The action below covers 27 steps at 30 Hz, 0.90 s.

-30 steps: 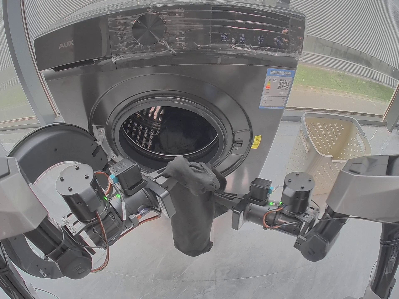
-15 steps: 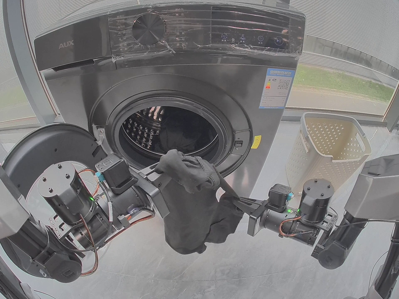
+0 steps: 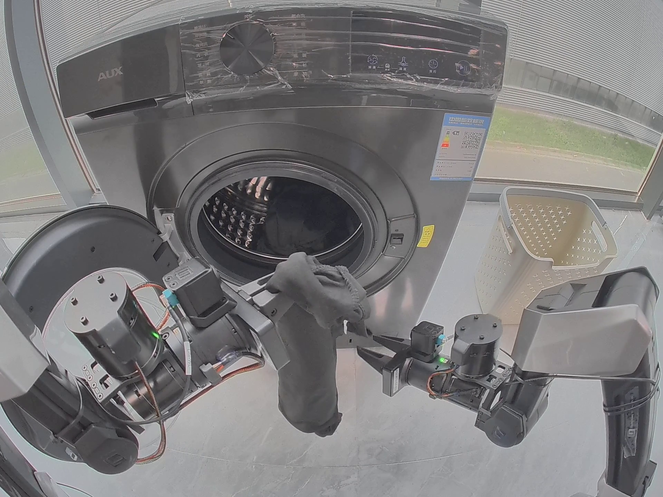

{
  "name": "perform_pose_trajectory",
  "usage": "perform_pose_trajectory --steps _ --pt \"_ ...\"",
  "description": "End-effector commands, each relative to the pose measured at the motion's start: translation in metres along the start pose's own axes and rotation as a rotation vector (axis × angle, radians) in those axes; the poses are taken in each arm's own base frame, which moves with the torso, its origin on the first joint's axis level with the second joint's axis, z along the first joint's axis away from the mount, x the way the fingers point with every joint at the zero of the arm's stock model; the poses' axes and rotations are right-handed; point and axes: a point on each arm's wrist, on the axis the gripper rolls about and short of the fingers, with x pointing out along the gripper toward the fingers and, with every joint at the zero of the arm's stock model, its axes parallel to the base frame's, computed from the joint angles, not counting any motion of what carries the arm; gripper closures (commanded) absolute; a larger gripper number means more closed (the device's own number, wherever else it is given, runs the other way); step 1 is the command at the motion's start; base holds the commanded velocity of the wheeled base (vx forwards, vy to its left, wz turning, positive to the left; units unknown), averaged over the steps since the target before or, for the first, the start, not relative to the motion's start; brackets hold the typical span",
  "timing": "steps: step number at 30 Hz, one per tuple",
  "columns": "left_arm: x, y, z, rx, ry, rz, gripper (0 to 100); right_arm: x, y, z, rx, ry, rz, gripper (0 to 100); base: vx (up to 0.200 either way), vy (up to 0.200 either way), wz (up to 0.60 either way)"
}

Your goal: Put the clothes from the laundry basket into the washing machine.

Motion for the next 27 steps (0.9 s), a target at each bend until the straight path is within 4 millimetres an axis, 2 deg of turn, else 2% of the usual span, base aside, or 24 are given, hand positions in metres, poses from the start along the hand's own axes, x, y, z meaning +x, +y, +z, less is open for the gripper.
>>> perform_pose_trajectory --steps 1,11,15,27 --pt "-0.001 0.000 -0.002 0.001 0.007 -0.001 100 0.008 -0.004 -0.009 0.002 0.009 -0.004 0 0.000 0.000 0.00" --pt "-0.002 -0.003 -0.001 0.001 0.004 -0.009 100 0.024 -0.019 -0.003 0.003 0.006 -0.035 0 0.000 0.000 0.00" --pt "-0.002 -0.004 0.000 0.003 0.003 -0.011 100 0.041 -0.033 0.004 0.002 -0.012 -0.060 0 0.000 0.000 0.00" --pt "-0.006 -0.004 -0.003 0.002 0.020 -0.009 100 0.059 -0.030 0.015 -0.009 -0.042 -0.007 0 0.000 0.000 0.00"
